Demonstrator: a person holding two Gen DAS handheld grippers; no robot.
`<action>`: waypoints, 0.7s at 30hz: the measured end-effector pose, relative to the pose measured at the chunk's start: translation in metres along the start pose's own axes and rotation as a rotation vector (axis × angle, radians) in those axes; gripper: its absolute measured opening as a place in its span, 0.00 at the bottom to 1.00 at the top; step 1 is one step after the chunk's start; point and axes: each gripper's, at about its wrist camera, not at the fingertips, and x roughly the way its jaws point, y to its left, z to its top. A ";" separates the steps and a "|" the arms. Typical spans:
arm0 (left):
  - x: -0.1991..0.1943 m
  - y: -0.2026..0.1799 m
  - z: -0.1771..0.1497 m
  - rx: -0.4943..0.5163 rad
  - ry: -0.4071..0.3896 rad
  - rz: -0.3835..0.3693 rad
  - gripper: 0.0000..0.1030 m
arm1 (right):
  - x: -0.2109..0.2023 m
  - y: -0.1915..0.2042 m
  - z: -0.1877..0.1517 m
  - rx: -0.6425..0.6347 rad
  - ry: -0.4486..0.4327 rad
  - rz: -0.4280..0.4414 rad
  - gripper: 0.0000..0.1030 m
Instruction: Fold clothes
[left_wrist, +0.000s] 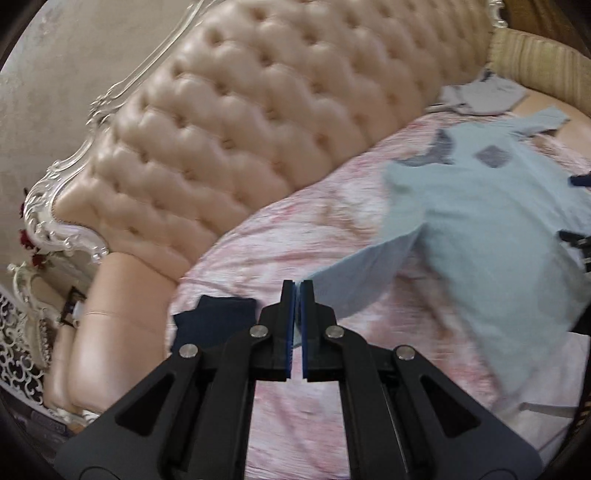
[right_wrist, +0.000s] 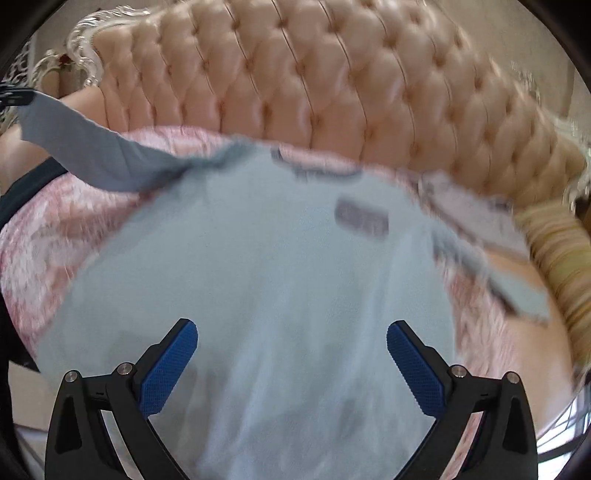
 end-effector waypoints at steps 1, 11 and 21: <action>0.007 0.013 0.002 -0.024 0.002 0.010 0.04 | 0.003 0.003 0.011 -0.019 0.003 0.016 1.00; 0.116 0.130 -0.003 -0.310 0.188 -0.006 0.04 | 0.114 0.040 0.129 -0.093 0.150 0.132 1.00; 0.225 0.131 -0.062 -0.378 0.461 -0.042 0.04 | 0.183 0.045 0.124 -0.014 0.270 0.156 1.00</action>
